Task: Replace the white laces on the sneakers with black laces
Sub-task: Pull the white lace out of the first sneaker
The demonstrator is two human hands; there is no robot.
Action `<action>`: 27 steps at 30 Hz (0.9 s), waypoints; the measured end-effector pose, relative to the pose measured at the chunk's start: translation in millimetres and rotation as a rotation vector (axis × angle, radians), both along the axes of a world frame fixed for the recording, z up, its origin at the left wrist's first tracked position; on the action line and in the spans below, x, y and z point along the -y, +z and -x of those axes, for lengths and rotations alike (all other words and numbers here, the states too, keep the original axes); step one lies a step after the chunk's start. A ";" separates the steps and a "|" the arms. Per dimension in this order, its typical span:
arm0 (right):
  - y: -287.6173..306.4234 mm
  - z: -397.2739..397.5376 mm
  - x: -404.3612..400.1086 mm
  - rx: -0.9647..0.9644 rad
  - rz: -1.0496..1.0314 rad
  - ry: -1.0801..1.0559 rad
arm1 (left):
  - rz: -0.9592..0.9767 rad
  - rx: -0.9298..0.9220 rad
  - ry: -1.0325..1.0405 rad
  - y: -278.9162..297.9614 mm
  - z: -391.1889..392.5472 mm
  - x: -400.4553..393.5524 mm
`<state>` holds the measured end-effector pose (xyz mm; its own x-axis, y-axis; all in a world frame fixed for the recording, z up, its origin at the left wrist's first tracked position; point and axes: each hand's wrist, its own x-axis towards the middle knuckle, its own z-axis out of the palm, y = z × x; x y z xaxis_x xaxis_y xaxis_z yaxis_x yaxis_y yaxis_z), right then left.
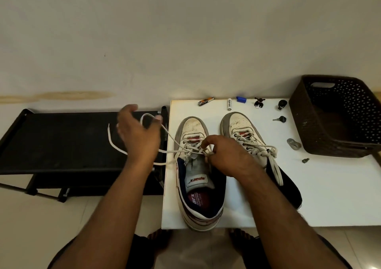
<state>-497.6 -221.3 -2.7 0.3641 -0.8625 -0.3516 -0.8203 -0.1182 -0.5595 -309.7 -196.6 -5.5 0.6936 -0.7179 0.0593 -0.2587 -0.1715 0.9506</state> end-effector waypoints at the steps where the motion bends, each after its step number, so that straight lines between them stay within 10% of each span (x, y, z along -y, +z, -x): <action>1: -0.2 0.0 0.1 -0.005 0.003 -0.002 | -0.040 0.139 -0.192 -1.3 8.7 0.9; 4: -0.5 -0.6 0.2 -0.003 0.008 -0.008 | -0.368 0.399 -0.610 -4.0 32.9 0.2; 13: -0.3 -4.4 0.6 -0.001 0.019 0.027 | -0.729 0.563 -0.755 3.8 37.1 -3.8; 27: 0.8 0.7 0.5 0.002 -0.012 0.003 | 0.045 -0.070 0.122 7.7 1.4 1.1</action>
<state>-498.4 -221.9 -1.9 0.3673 -0.8573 -0.3606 -0.8186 -0.1140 -0.5629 -311.1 -197.7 2.2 0.7792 -0.6256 0.0384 -0.1718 -0.1543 0.9730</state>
